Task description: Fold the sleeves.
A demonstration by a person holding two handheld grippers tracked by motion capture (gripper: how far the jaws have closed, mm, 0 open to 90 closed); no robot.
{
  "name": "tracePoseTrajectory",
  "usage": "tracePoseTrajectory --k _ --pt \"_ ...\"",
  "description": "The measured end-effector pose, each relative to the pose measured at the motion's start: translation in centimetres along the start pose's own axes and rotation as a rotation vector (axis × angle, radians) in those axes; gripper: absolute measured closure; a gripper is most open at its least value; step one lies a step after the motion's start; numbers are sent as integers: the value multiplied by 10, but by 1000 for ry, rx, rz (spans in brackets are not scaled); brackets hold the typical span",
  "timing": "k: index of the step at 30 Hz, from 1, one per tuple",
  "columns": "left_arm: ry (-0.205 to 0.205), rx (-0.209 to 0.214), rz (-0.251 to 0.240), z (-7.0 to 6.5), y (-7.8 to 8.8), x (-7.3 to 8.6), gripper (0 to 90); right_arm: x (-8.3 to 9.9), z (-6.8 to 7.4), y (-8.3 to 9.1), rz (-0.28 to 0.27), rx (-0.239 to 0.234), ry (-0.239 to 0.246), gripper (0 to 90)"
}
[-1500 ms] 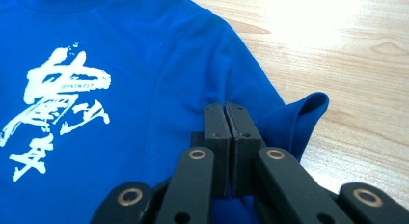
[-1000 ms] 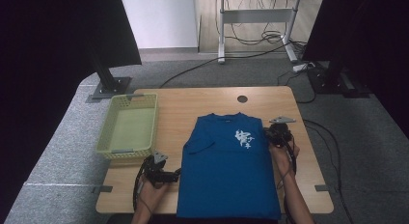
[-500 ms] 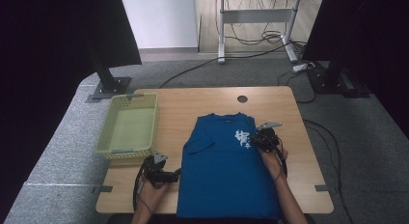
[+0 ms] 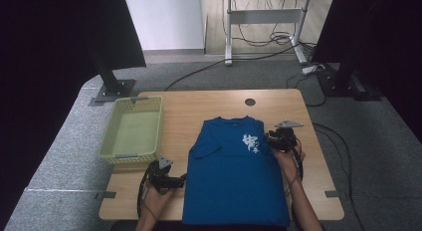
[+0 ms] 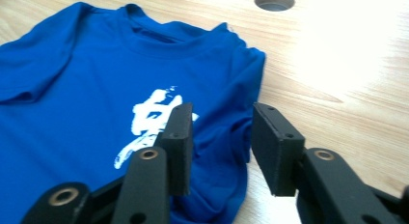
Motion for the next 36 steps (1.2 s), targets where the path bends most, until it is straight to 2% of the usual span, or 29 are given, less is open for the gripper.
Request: tracePoseTrajectory --k 7,8,10,11,14,16,20,21,24,25,30,32,35,36 --pt "0 0 0 0 0 0 12 11 -6 -10 31 15 -17 550" --pt "0 0 0 0 0 0 12 17 -8 -15 42 19 -20 594" --pt "0 0 0 0 0 0 12 19 -8 -16 48 16 -20 620" --pt "0 0 0 0 0 0 12 22 -8 -18 59 9 -18 681" --pt "0 0 0 0 0 0 12 23 -8 -19 62 6 -19 720" --pt "0 0 0 0 0 0 12 22 -5 -17 51 -9 -4 851" --pt "0 0 0 0 0 0 12 20 -4 -15 41 -12 5 861" --pt "0 0 0 0 0 0 12 10 5 -10 12 -30 35 876" --pt "0 0 0 0 0 0 12 7 9 -9 7 -37 41 876" --pt "0 0 0 0 0 0 12 0 19 -7 -9 -57 57 876" --pt "0 0 0 0 0 0 12 -1 23 -7 -11 -64 59 876" --pt "0 0 0 0 0 0 12 -8 44 -11 -19 -109 77 876" --pt "0 0 0 0 0 0 12 -8 47 -12 -17 -115 81 877" --pt "0 0 0 0 0 0 12 -8 56 -16 -11 -135 88 878"
Point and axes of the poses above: each handheld gripper's, and its own axes: y roughly backward along the jaws, x roughly out of its underside, z roughly to its left, the point moved 8 cm from there along -y, roughly forward along the jaws, and after that the axes turned 4 degrees about x, right-handed, at the moved point
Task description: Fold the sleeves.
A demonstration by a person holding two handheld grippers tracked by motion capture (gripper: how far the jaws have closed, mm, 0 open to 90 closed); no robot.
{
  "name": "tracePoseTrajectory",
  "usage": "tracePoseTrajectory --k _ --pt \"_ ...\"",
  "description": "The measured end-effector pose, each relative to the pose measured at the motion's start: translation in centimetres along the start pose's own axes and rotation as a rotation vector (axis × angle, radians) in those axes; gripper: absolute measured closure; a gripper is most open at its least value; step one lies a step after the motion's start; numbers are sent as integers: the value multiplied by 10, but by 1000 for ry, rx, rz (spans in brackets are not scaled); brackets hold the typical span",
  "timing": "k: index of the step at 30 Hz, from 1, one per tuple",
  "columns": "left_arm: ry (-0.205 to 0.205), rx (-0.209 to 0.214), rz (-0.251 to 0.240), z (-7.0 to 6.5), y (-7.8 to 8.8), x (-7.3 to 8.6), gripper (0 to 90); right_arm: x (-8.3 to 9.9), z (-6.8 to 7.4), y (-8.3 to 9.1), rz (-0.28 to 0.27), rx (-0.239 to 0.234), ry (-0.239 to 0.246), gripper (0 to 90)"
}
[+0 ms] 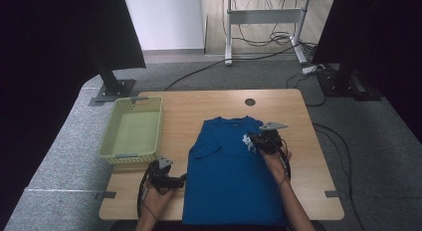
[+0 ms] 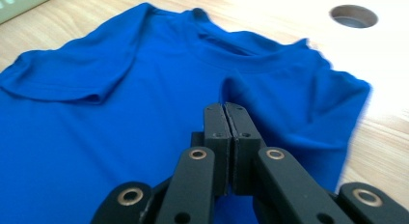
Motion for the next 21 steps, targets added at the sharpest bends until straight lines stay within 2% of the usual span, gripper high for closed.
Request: tracePoseTrajectory --k 4,5,8,9,12,13,15,16,20,21 --pt "0 0 0 0 0 0 12 0 3 -2 1 -8 3 878" --pt "0 0 0 0 0 0 12 1 14 -6 10 -36 14 878" --pt "0 0 0 0 0 0 12 1 18 -8 12 -51 19 878" --pt "0 0 0 0 0 0 12 1 26 -12 11 -86 21 878" --pt "0 0 0 0 0 0 12 1 29 -13 13 -96 20 878" --pt "0 0 0 0 0 0 12 1 34 -16 12 -119 27 878" --pt "0 0 0 0 0 0 12 1 34 -16 12 -119 27 878" --pt "0 0 0 0 0 0 12 7 43 -22 40 -162 49 877" --pt "0 0 0 0 0 0 12 10 43 -24 52 -167 55 875" --pt "0 0 0 0 0 0 12 10 43 -24 52 -167 55 849"
Point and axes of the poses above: each handheld gripper's, and its own axes: y roughly backward along the jaws, x roughly out of its underside, z roughly to its left, the point moved 8 cm from there along -y, roughly forward along the jaws, and after that the axes turned 4 degrees about x, right-handed, at the moved point
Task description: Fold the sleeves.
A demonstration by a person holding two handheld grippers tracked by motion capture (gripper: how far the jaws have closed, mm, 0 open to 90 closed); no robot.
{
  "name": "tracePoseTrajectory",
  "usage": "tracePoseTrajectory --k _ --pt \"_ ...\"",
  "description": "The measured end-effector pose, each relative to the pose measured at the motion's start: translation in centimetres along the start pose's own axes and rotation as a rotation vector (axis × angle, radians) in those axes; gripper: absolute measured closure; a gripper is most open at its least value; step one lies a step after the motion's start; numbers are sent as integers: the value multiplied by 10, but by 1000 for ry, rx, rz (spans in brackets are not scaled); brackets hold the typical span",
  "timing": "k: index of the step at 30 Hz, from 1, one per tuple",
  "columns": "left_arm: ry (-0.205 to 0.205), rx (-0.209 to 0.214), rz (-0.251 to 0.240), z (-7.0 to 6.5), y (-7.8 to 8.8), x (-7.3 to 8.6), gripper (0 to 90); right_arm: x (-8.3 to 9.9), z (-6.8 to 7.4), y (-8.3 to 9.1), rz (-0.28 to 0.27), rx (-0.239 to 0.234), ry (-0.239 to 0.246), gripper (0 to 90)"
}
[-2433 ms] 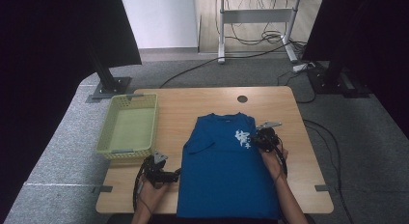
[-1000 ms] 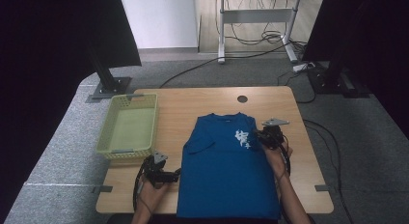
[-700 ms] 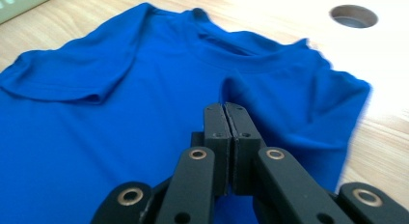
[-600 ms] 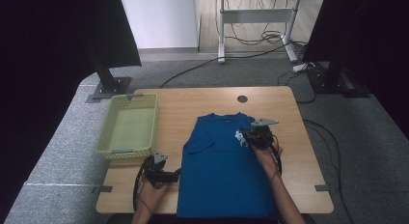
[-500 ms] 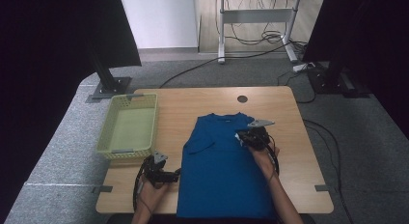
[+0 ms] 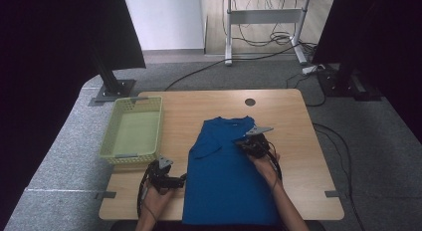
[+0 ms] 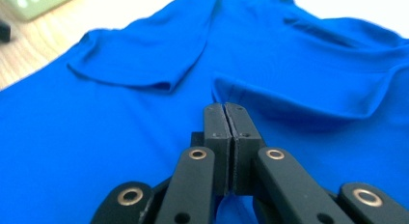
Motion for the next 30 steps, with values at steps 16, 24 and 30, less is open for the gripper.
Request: tracePoseTrajectory --k 16,24,30 --pt "0 0 0 0 0 0 12 7 -36 42 -36 122 -41 541" --pt "0 0 0 0 0 0 12 30 -42 59 -6 153 -31 464" --pt "0 0 0 0 0 0 12 43 -42 59 20 164 -10 419"
Point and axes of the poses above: each handheld gripper's, and its own axes: y roughly backward along the jaws, x roughly out of its underside, z roughly to its left, the point moved 8 cm from there along -y, roughly forward along the jaws, and after that the axes turned 4 degrees about x, right-handed, at the moved point
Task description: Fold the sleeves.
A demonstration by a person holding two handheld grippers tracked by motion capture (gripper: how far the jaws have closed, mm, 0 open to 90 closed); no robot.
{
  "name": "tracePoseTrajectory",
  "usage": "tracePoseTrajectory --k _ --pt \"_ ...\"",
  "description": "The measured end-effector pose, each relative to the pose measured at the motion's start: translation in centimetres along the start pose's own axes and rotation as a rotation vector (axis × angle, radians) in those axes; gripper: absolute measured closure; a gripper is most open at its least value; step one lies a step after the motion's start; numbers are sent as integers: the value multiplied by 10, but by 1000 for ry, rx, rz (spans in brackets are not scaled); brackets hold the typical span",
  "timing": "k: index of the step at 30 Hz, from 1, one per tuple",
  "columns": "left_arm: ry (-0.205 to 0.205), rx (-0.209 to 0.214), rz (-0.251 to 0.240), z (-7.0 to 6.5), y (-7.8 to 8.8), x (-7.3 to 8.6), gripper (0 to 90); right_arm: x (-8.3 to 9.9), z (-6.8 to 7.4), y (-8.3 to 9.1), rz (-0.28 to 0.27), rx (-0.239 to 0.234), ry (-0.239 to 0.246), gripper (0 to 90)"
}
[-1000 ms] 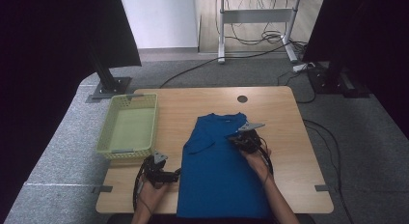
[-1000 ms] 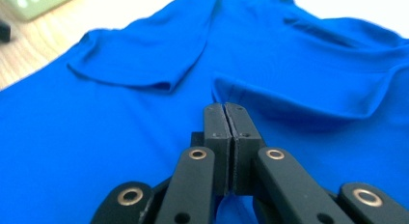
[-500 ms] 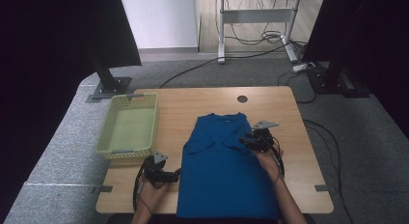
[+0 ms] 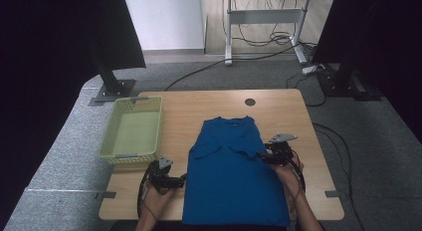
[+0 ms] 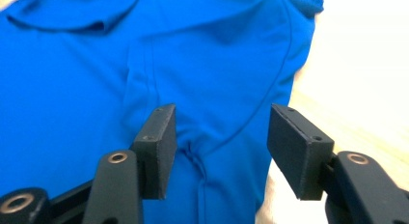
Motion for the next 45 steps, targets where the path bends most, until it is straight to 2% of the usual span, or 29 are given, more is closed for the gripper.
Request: tracePoseTrajectory --k 1,4,5,8,9,10,11,13,14,15,19,20,29,30,35,36,39,40,41,42,45 --pt "0 0 0 0 0 0 12 6 0 -2 23 12 17 409" --pt "0 0 0 0 0 0 12 8 -1 -2 31 21 23 409" --pt "0 0 0 0 0 0 12 11 -4 -3 49 39 32 409" --pt "0 0 0 0 0 0 12 11 -4 -3 49 39 32 405" --pt "0 0 0 0 0 0 12 17 -14 -2 58 67 13 398" --pt "0 0 0 0 0 0 12 17 -14 -2 58 67 13 398" --pt "0 0 0 0 0 0 12 18 -21 1 61 103 4 398" --pt "0 0 0 0 0 0 12 18 -21 1 61 103 4 397" --pt "0 0 0 0 0 0 12 21 -35 5 63 158 -24 398" --pt "0 0 0 0 0 0 12 24 -44 9 59 185 -50 398" --pt "0 0 0 0 0 0 12 25 -48 11 58 199 -64 398" --pt "0 0 0 0 0 0 12 29 -56 15 55 214 -96 398" --pt "0 0 0 0 0 0 12 26 -57 22 28 201 -115 370" --pt "0 0 0 0 0 0 12 17 -54 25 -11 181 -120 370" --pt "0 0 0 0 0 0 12 10 -49 20 -26 167 -125 325" --pt "0 0 0 0 0 0 12 10 -46 15 -19 158 -123 325" --pt "0 0 0 0 0 0 12 10 -46 15 -19 158 -123 307" --pt "0 0 0 0 0 0 12 16 -41 6 34 149 -92 307" --pt "0 0 0 0 0 0 12 16 -41 6 34 149 -92 301" --pt "0 0 0 0 0 0 12 22 -42 5 60 149 -95 291" --pt "0 0 0 0 0 0 12 23 -42 5 64 145 -105 285"
Point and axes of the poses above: each handheld gripper's, and its own axes: y roughly backward along the jaws, x roughly out of its underside, z roughly to its left, the point moved 8 cm from there along -y, roughly forward along the jaws, and after that the axes turned 4 degrees about x, right-handed, at the moved point
